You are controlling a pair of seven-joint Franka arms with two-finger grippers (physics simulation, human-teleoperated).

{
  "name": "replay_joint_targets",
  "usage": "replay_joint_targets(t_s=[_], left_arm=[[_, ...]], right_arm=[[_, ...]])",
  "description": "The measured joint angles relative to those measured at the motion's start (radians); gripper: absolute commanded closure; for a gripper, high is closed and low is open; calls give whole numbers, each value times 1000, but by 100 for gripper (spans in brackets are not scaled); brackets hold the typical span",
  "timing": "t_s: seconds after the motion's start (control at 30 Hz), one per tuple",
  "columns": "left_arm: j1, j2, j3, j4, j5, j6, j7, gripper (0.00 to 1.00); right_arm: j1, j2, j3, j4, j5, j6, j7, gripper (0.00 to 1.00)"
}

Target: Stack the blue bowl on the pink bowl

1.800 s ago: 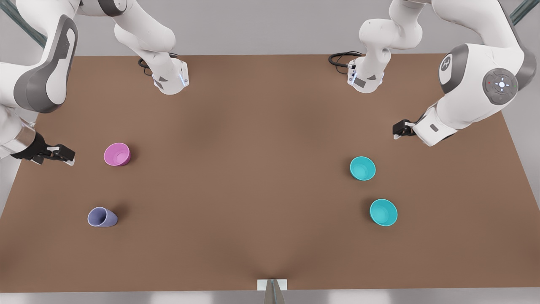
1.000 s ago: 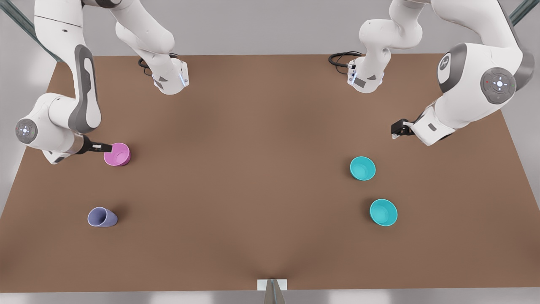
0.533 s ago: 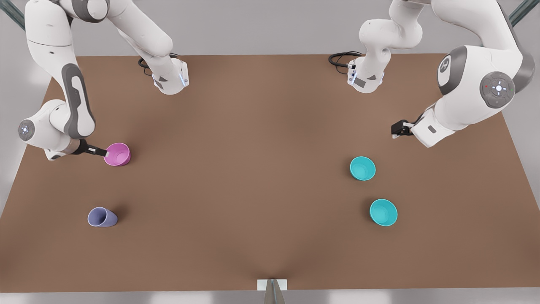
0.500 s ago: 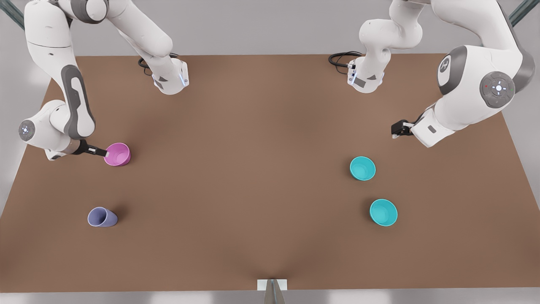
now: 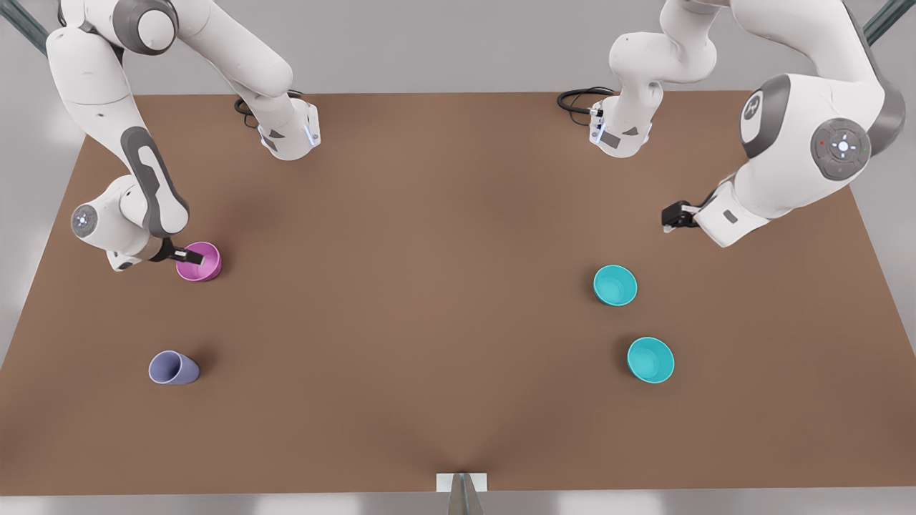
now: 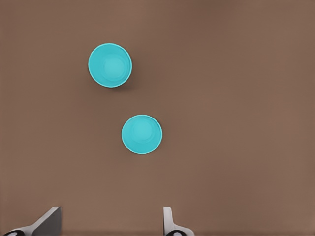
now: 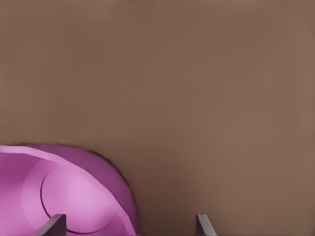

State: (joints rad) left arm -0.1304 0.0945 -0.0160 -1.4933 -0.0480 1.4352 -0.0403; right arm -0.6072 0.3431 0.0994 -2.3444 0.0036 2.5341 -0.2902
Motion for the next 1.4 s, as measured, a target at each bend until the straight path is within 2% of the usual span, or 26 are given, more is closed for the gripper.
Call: replay_joint_targets(t_s=[0.07, 0.1, 0.13, 0.33, 0.4, 0.47, 0.53, 0.7, 0.97, 1.13, 1.4], left_arm=[[3, 0, 0, 0, -1, 0, 0, 0], [3, 1, 0, 0, -1, 0, -1, 0], [2, 1, 0, -1, -1, -2, -1, 0], [-6, -3, -2, -1, -3, -21, -4, 0], [-9, -3, -2, -1, -3, -27, -5, 0], [-8, -1, -2, -1, -3, -31, -5, 0], [-5, -1, -2, 0, -3, -34, -6, 0], [-6, -1, -2, 0, -3, -39, -8, 0], [-6, 3, -1, 0, -6, -39, -9, 0], [-8, 10, -2, 0, -7, -39, -10, 0], [-13, 18, -1, 0, -6, -33, -11, 0]], right_arm=[[-2, 0, 0, 1, 2, 12, -11, 59], [-4, -1, 0, 1, 3, 16, -17, 71], [-4, -1, 0, 2, 6, 18, -25, 79], [-4, -4, 4, 37, 13, 1, -68, 79], [-4, -4, 20, 93, 10, -31, -75, 79], [20, -3, 73, 227, 10, -111, -76, 79], [132, -9, 96, 348, 9, -213, -62, 79], [481, -14, 104, 460, 8, -366, 43, 79], [872, 181, 101, 786, -10, -448, 349, 79], [976, 362, 97, 990, -35, -453, 551, 79], [1077, 538, 94, 1110, -54, -358, 835, 79]])
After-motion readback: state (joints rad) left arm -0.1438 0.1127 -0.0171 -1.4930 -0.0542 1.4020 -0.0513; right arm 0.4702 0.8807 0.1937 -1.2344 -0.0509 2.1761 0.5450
